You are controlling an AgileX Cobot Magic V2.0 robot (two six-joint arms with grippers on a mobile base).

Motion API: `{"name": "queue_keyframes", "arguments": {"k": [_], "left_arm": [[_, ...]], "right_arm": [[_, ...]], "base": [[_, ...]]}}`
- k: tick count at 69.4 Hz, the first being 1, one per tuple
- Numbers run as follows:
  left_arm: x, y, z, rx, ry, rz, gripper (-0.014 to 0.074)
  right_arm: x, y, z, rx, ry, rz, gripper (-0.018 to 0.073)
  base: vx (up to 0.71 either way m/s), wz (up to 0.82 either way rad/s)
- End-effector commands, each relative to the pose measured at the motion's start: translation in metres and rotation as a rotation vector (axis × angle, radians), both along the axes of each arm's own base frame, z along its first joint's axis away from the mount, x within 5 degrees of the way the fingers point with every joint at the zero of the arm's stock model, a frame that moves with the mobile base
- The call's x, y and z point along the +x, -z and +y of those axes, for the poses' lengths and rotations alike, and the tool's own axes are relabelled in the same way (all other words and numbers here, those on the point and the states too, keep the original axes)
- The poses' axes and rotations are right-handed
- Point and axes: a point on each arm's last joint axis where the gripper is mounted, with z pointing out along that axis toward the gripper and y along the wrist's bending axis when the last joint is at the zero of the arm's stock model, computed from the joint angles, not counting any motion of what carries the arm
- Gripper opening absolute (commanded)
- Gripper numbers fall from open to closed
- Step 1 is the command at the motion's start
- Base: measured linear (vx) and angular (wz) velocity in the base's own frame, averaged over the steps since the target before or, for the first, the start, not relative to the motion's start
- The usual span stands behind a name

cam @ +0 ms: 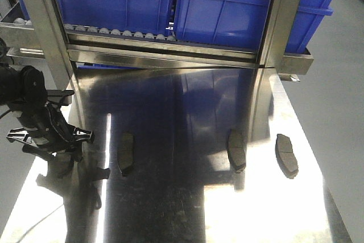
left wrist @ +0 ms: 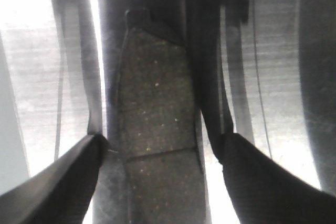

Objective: Move and align brake pads A on conveyor
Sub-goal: 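Lower the left gripper and close it on the outermost brake pad, then lift the brake pad with the left gripper and raise it clear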

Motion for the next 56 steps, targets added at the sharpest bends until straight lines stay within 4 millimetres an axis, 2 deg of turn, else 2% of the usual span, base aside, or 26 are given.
{"name": "queue_keyframes", "arguments": {"k": [1,8,14,19,29,39,56], "left_arm": [[0.006,-0.011,-0.003,-0.023,-0.034,-0.06,0.0481],[0.007,-0.007,-0.003,-0.022,-0.034,-0.052,0.0457],[0.007,-0.007,-0.003,-0.022,-0.033,-0.056,0.0382],[0.008,-0.008,-0.003,-0.023,-0.033,-0.069,0.027],[0.009,-0.009,-0.003,-0.025,-0.031,-0.084,-0.0008],[0.009,-0.022,-0.003,-0.033,-0.03,-0.139,-0.0007],[-0.002,-0.084,-0.001,-0.06,-0.006,-0.366,-0.0007]], "right_arm": [[0.0,-0.007,0.0,-0.01,0.001,-0.083,-0.0009],[0.0,-0.007,0.0,-0.01,0.001,-0.083,-0.0009],[0.0,-0.007,0.0,-0.01,0.001,-0.083,-0.0009],[0.0,-0.007,0.0,-0.01,0.001,-0.083,-0.0009],[0.0,-0.007,0.0,-0.01,0.001,-0.083,-0.0009],[0.0,-0.007,0.0,-0.01,0.001,-0.083,-0.0009],[0.0,-0.007,0.0,-0.01,0.001,-0.083,-0.0009]], "base": [[0.0,0.0],[0.0,0.0],[0.0,0.0],[0.0,0.0],[0.0,0.0],[0.0,0.0],[0.0,0.0]]}}
